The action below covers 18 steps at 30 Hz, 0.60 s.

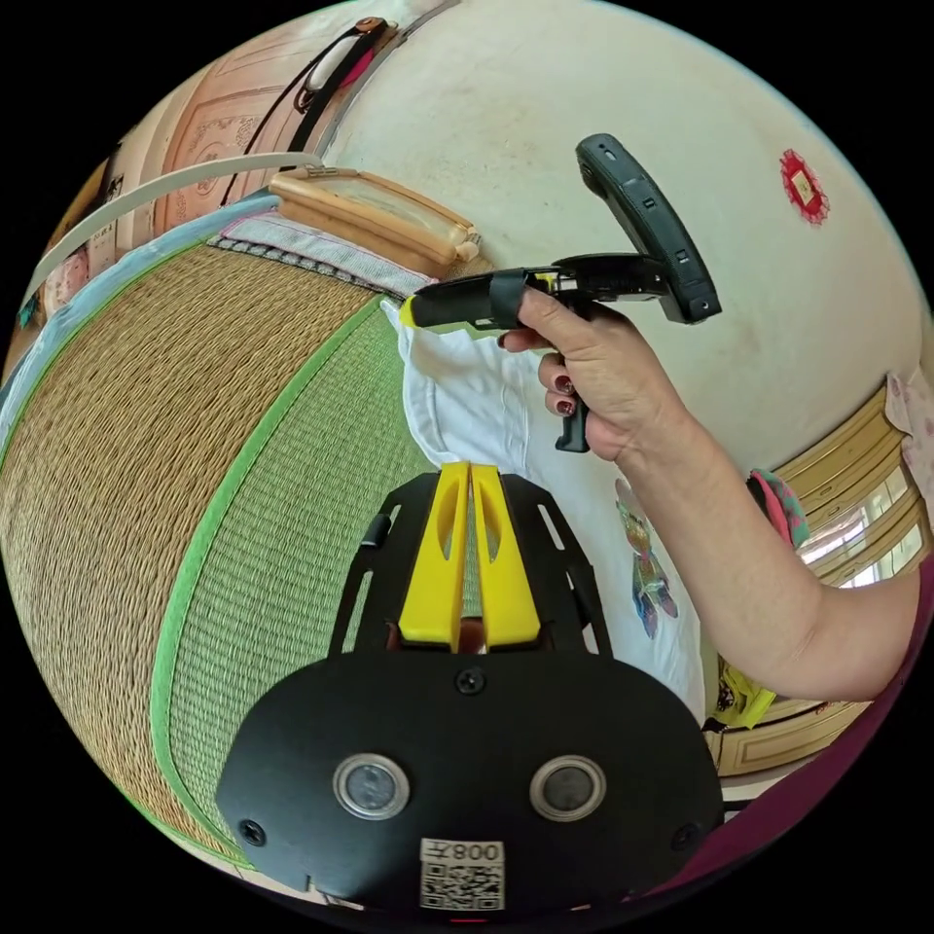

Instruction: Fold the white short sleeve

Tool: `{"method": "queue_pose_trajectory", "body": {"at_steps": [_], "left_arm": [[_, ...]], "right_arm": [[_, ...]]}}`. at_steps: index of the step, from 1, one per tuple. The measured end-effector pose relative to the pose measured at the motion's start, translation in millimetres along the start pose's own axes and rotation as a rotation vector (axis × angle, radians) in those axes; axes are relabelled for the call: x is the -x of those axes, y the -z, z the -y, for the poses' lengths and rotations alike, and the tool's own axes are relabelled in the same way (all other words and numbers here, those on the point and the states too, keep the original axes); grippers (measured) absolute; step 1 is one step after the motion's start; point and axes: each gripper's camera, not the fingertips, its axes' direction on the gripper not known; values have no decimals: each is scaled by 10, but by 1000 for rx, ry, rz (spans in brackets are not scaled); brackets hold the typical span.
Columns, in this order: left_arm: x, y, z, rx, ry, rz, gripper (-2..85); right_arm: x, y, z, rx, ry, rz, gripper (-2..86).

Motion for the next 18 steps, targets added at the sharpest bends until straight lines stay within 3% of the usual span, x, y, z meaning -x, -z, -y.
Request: {"method": "queue_pose_trajectory", "body": {"at_steps": [8, 18], "left_arm": [[-303, 136, -25, -70, -156, -146, 0], [-773, -274, -77, 231, -345, -125, 1]], "right_arm": [[-840, 800, -520, -197, -144, 102, -1], [-1872, 849, -1566, -150, -426, 174, 3]]}}
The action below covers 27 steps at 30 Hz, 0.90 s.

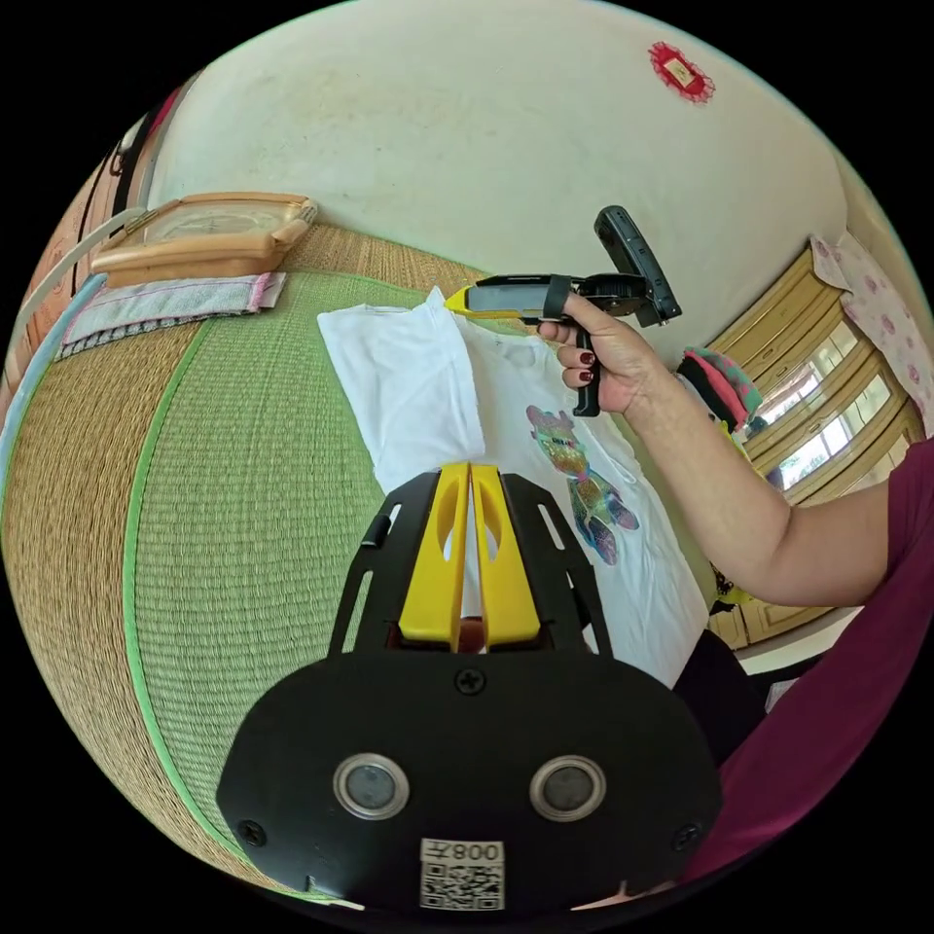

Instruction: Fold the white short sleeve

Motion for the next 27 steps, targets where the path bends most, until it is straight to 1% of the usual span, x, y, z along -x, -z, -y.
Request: {"method": "queue_pose_trajectory", "body": {"at_steps": [3, 5, 9, 12, 15, 17, 20, 21, 22, 23, 25, 27], "left_arm": [[-40, -68, 10, 34, 7, -6, 1], [-61, -89, 8, 26, 19, -17, 1], [-115, -96, -1, -20, 59, 26, 1], [-122, -160, -9, 1, 97, 73, 1], [-155, -311, 5, 104, 98, 148, 1], [-195, -330, 0, 103, 95, 159, 1], [-255, -273, -9, 38, 91, 127, 1], [-273, -282, -12, 45, 87, 154, 1], [-287, -343, -10, 96, 79, 201, 0], [-291, -380, -12, 123, 72, 200, 0], [-319, -334, -41, 65, 77, 161, 1], [-336, -292, -57, 27, 83, 162, 1]], "right_arm": [[-179, -85, -121, 49, -35, 5, 2], [-279, -94, -189, 58, -63, 9, 2], [-366, -39, -235, 48, -88, -2, 2], [-369, 36, -264, 38, -98, -63, 1], [-215, 115, -279, 8, -52, -71, 1], [2, 77, -225, 24, 29, -76, 1], [256, -78, -155, 65, 125, -134, 1], [291, -124, -147, 80, 141, -147, 1], [336, -243, -140, 123, 164, -188, 1], [363, -252, -162, 104, 166, -210, 1], [391, -207, -179, 125, 176, -191, 0], [409, -67, -247, 82, 169, -180, 1]]}}
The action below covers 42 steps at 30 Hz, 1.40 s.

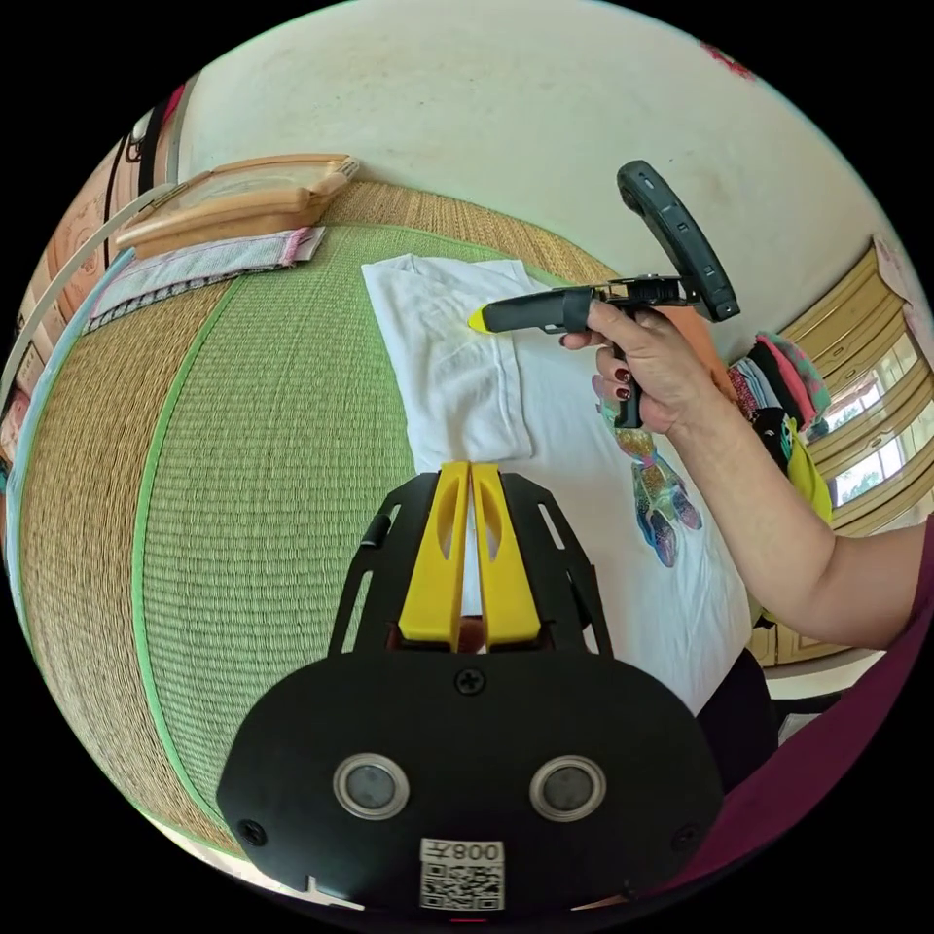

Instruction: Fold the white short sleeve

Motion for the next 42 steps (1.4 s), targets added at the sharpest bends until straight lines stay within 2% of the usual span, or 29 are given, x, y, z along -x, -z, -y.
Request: {"method": "queue_pose_trajectory", "body": {"at_steps": [3, 6, 9, 11, 15, 20, 27, 30, 33, 36, 39, 42], "left_arm": [[-14, -138, -21, 95, -15, 4, 2], [-11, -40, -70, -9, -5, -65, 2], [20, 15, -147, -103, 20, -119, 1], [21, -31, -176, -84, 33, -102, 1], [-53, -128, -204, -21, 4, -20, 1], [-137, -256, -204, 60, -29, 54, 1], [-148, -291, -158, 99, -65, 102, 0], [-148, -127, -299, 72, -62, 48, 0], [-134, -85, -443, 130, -80, 50, 1], [-33, -197, -576, 246, -53, 45, 1], [18, 30, -701, 204, -12, -14, 1], [39, 358, -878, 137, 10, -70, 2]], "right_arm": [[-7, 199, -202, -33, -24, -20, 1], [-109, 400, -532, -46, -87, -37, 1], [-335, 690, -992, -60, -201, -158, 1], [-599, 925, -1431, -46, -333, -276, 1], [-964, 1202, -2090, -31, -531, -384, 1], [-1366, 1212, -2439, 24, -635, -379, 0], [-1392, 1331, -2496, 65, -608, -389, -2], [-1250, 1618, -2761, -5, -634, -327, -2], [-988, 1819, -3140, -46, -634, -267, -2], [-854, 1677, -3482, 73, -611, -171, -2], [-866, 1844, -3851, 37, -709, -105, -1], [-763, 2320, -4259, -116, -774, -111, 0]]}}
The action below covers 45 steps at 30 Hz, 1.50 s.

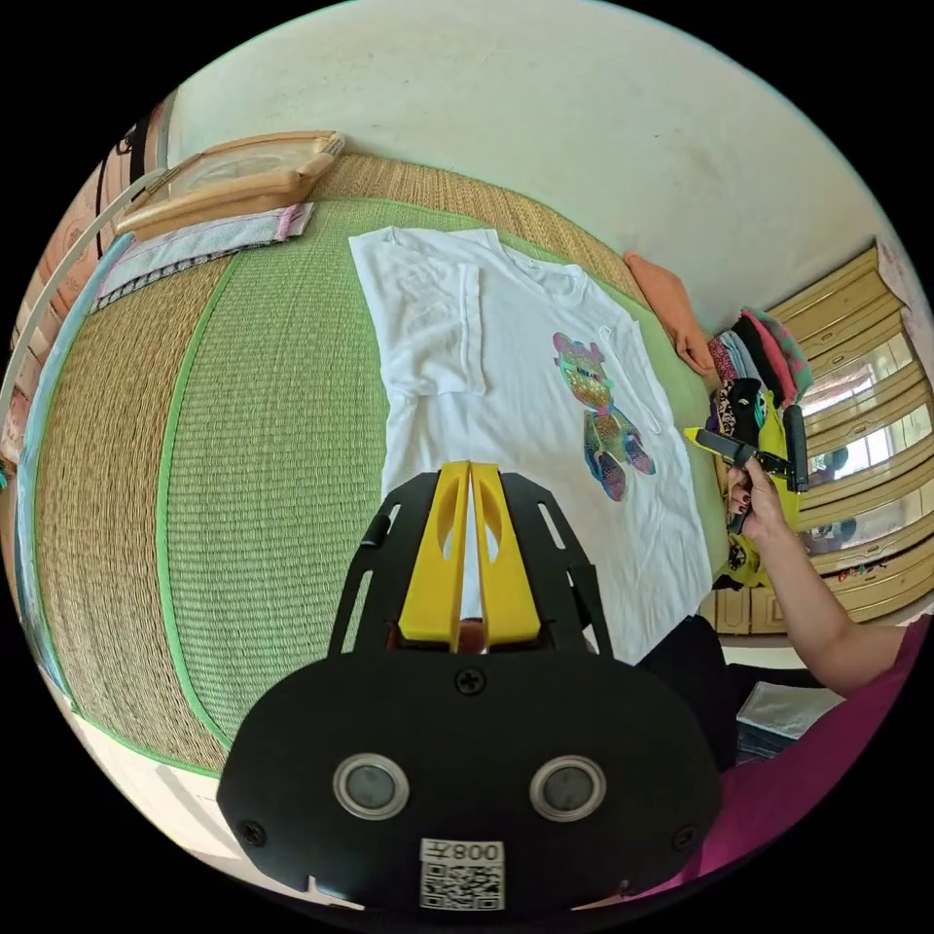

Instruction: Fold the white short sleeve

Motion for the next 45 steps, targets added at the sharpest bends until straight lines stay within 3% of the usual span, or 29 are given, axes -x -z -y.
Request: {"method": "queue_pose_trajectory", "body": {"at_steps": [7, 17, 28, 45], "left_arm": [[98, 259, -813, 80, 26, -102, 8], [573, 329, -1956, 127, 249, -111, 44], [978, 230, -2517, 105, 399, -268, 83], [1019, 99, -2723, 206, 286, -223, 85]], "right_arm": [[-651, 845, -1139, -76, -67, 95, 4], [-1560, 736, -2725, 78, -211, 192, 59], [-1861, 604, -3004, 109, -222, 273, 93], [-2250, 340, -2940, 168, -210, 203, 101]]}}
